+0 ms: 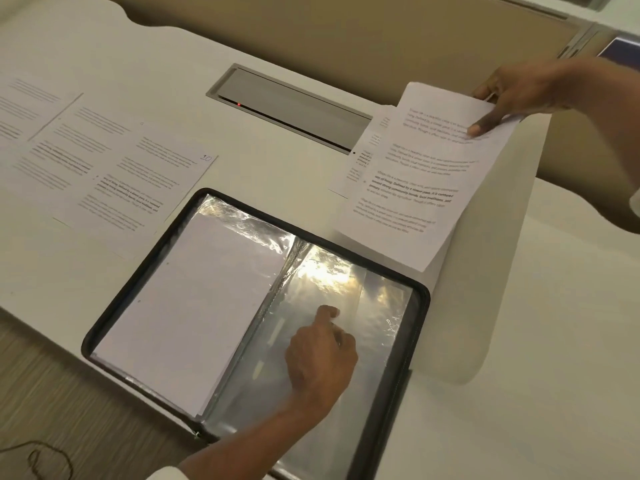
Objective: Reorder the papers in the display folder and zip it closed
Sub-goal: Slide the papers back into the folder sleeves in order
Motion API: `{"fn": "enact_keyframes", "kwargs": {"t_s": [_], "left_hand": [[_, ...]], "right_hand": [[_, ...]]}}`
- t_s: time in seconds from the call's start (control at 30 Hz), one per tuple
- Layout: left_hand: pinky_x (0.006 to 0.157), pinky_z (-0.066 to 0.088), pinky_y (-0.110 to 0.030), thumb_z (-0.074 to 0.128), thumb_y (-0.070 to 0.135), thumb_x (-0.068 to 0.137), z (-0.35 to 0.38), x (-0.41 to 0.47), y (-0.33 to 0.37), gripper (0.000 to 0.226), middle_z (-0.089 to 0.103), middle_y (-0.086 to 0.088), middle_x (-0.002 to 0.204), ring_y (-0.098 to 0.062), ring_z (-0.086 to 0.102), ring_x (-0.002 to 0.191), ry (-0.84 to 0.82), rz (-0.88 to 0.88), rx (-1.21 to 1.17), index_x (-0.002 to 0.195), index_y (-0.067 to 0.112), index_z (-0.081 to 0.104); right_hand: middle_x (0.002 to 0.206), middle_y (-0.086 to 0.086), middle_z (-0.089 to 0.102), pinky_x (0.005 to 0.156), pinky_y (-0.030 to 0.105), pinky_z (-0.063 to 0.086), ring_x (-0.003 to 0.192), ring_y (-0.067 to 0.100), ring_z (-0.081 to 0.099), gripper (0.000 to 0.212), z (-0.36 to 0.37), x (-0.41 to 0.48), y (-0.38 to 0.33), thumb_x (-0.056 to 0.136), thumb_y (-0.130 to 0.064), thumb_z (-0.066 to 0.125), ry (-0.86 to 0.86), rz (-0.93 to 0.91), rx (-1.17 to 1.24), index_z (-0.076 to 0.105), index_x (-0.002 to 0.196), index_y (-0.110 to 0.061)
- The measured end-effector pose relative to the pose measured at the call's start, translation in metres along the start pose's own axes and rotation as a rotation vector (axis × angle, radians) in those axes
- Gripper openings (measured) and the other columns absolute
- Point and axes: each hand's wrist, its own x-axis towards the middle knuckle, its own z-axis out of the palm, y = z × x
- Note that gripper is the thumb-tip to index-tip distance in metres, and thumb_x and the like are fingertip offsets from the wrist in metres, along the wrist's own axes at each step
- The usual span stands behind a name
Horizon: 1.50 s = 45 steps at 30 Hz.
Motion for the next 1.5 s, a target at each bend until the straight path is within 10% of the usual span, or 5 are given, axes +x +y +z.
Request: {"fn": "enact_keyframes", "kwargs": {"t_s": [0.23, 1.17, 1.5], "left_hand": [[0.062, 0.056, -0.037, 0.049, 0.045, 0.11, 0.008, 0.005, -0.003, 0.038, 0.05, 0.014, 0.065, -0.009, 0.056, 0.062, 0.12, 0.121, 0.052, 0.075, 0.031, 0.049], [0.045, 0.047, -0.025, 0.093, 0.019, 0.073, 0.017, 0.005, -0.002, 0.028, 0.056, 0.006, 0.062, -0.01, 0.048, 0.047, 0.246, 0.536, 0.427, 0.074, 0.02, 0.064], [0.05, 0.048, -0.03, 0.055, 0.064, 0.102, 0.022, -0.003, -0.003, 0.054, 0.059, 0.003, 0.067, -0.015, 0.053, 0.054, 0.327, 0.6, 0.457, 0.076, 0.018, 0.066]], "right_hand": [[0.096, 0.005, 0.082, 0.063, 0.023, 0.063, 0.079, 0.018, 0.08, 0.034, 0.006, 0.012, -0.001, 0.08, -0.01, 0.086, -0.083, -0.004, 0.026, 0.076, 0.113, -0.009], [0.097, -0.007, 0.082, 0.088, 0.036, 0.056, 0.083, 0.009, 0.077, 0.027, 0.036, 0.071, -0.039, 0.083, -0.017, 0.087, -0.246, -0.129, -0.239, 0.078, 0.107, -0.023], [0.092, -0.001, 0.081, 0.081, 0.029, 0.053, 0.085, 0.022, 0.071, 0.029, 0.085, 0.113, -0.053, 0.074, -0.027, 0.094, -0.147, -0.206, -0.074, 0.08, 0.098, -0.019]]}}
